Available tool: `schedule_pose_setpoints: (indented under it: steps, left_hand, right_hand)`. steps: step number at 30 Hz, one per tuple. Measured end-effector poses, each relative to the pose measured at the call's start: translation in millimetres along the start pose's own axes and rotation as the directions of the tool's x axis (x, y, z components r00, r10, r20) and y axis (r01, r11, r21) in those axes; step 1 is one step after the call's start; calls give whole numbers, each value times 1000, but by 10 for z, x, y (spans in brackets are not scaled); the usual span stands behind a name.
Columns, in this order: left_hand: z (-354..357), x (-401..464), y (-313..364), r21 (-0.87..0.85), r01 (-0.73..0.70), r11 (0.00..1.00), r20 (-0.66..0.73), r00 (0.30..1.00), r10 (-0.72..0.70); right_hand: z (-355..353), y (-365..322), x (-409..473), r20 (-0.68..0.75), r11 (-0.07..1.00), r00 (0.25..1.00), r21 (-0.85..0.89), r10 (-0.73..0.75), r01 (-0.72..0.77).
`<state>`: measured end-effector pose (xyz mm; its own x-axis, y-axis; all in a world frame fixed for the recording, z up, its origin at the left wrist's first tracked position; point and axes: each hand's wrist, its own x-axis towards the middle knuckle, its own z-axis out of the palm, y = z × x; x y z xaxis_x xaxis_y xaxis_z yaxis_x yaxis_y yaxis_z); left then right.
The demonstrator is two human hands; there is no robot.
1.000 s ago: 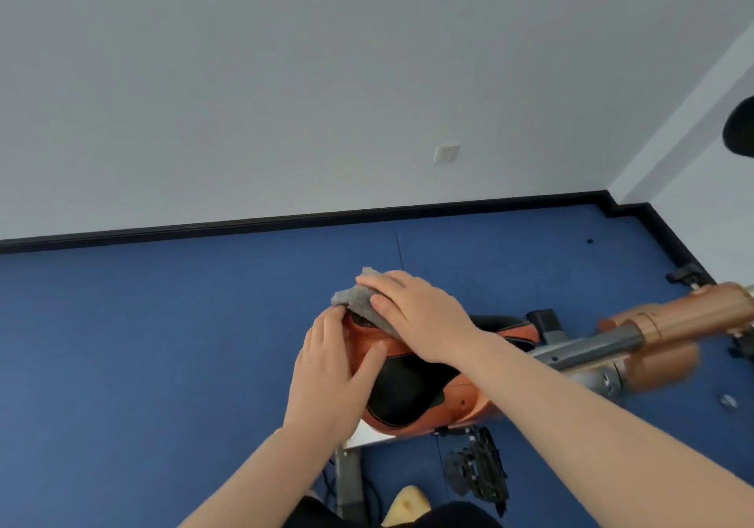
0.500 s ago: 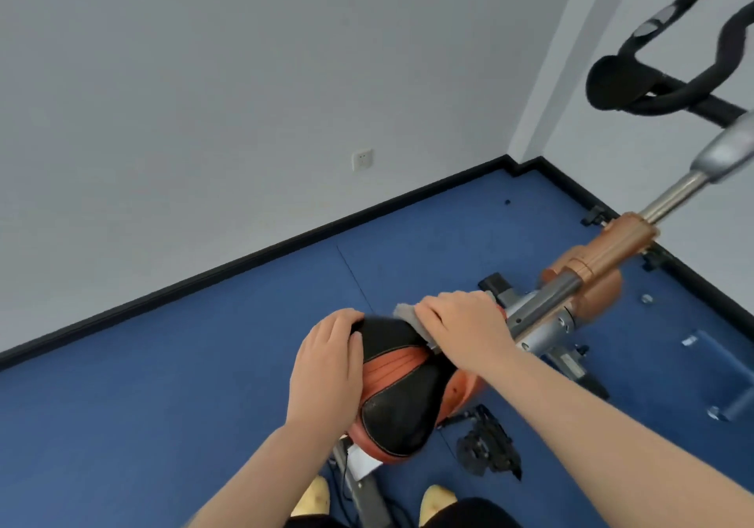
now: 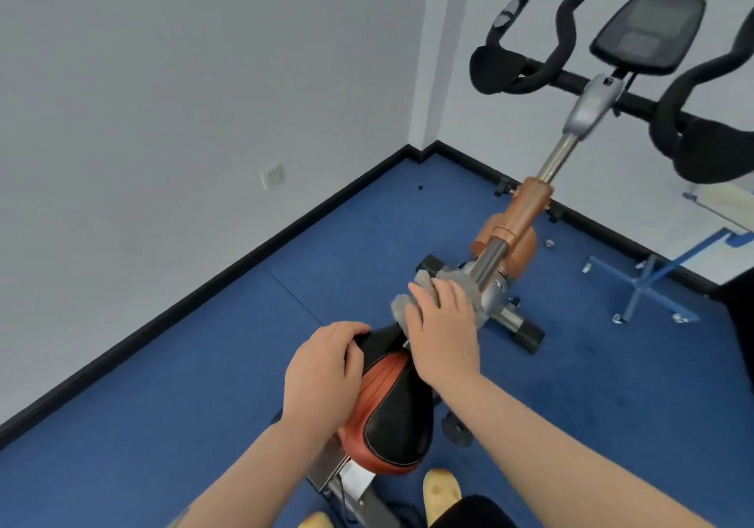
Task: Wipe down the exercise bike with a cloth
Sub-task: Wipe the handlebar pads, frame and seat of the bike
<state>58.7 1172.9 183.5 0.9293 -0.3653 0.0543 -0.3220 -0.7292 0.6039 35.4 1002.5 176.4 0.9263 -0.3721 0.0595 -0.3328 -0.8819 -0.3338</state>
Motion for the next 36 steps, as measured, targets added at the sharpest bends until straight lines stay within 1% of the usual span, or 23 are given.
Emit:
schedule_pose_setpoints:
  steps: [2, 3, 4, 5, 7, 8, 9, 11, 12, 13, 14, 16, 18, 20, 22, 23, 24, 25, 27, 29, 31, 32, 36]
  left_hand:
    - [17, 3, -26, -18, -9, 1000, -26, 1000, 9]
    - [21, 12, -33, -22, -12, 1000, -36, 999, 12]
    - [20, 21, -36, -23, -16, 1000, -41, 999, 15]
    - [20, 29, -40, -23, -21, 1000, -41, 999, 20]
    - [23, 37, -47, -17, -40, 999, -20, 999, 39]
    - [24, 30, -52, -23, -50, 998, -11, 999, 50]
    - [19, 18, -61, -43, -58, 997, -12, 998, 58]
    - [-5, 3, -85, -110, -82, 991, -33, 996, 79]
    - [-16, 6, -99, -134, -105, 985, -46, 994, 100]
    - [-23, 13, -111, -146, -127, 981, -55, 991, 120]
    - [-23, 31, -120, -151, -149, 977, -59, 988, 142]
    - [-12, 53, -117, -153, -178, 972, -55, 984, 172]
    - [-12, 43, -117, -159, -172, 972, -37, 985, 169]
    - [-5, 41, -147, -171, -164, 972, -28, 986, 161]
    - [-4, 48, -169, -192, -161, 968, -32, 987, 158]
    - [1, 51, -164, -203, -165, 965, -39, 986, 161]
    - [1, 53, -152, -211, -169, 963, -45, 986, 163]
    - [-5, 52, -142, -215, -172, 961, -47, 985, 166]
    - [-13, 53, -139, -219, -175, 960, -39, 985, 171]
    - [-7, 61, -154, -222, -169, 960, -22, 985, 169]
    - [1, 53, -159, -227, -155, 961, -2, 987, 159]
    - [-6, 48, -163, -228, -156, 961, 0, 987, 160]
    - [-28, 63, -171, -226, -185, 956, -14, 982, 186]
  right_hand:
    - [56, -104, -309, -35, 997, 999, 72, 1, 1]
    - [68, -81, -327, 7, 995, 1000, 95, -9, 8]
    - [54, -41, -249, 42, 991, 999, 130, 20, -25]
    - [32, 0, -103, 42, 974, 995, 203, 92, -99]
    - [-91, 12, 193, 134, 907, 949, 282, 286, -313]
    - [-126, 0, 263, 168, 850, 921, 355, 352, -389]
    - [-115, -48, 236, 157, 824, 906, 376, 393, -423]
    - [11, -248, -32, 93, 876, 912, 257, 399, -409]
    - [91, -336, -206, 64, 911, 930, 187, 361, -366]
    - [134, -380, -316, 43, 931, 944, 157, 327, -330]
    - [153, -352, -324, 51, 932, 946, 161, 320, -324]
    - [60, -257, -175, 122, 926, 935, 149, 332, -348]
    - [-65, -288, -57, 203, 869, 878, 166, 433, -467]
    - [-51, -410, -159, 176, 853, 863, 150, 474, -499]
    - [20, -539, -521, 151, 858, 873, 167, 464, -485]
    - [65, -582, -740, 133, 890, 899, 139, 417, -434]
    - [82, -618, -922, 147, 920, 920, 100, 364, -380]
    - [96, -620, -1017, 171, 931, 923, 66, 344, -359]
    - [3, -627, -946, 175, 900, 899, 106, 402, -423]
    - [-44, -669, -820, 164, 815, 847, 231, 506, -531]
    - [-80, -750, -847, 136, 762, 810, 278, 571, -584]
    - [-53, -813, -952, 113, 770, 812, 268, 572, -579]
    - [143, -1077, -1467, 44, 862, 870, 116, 491, -493]
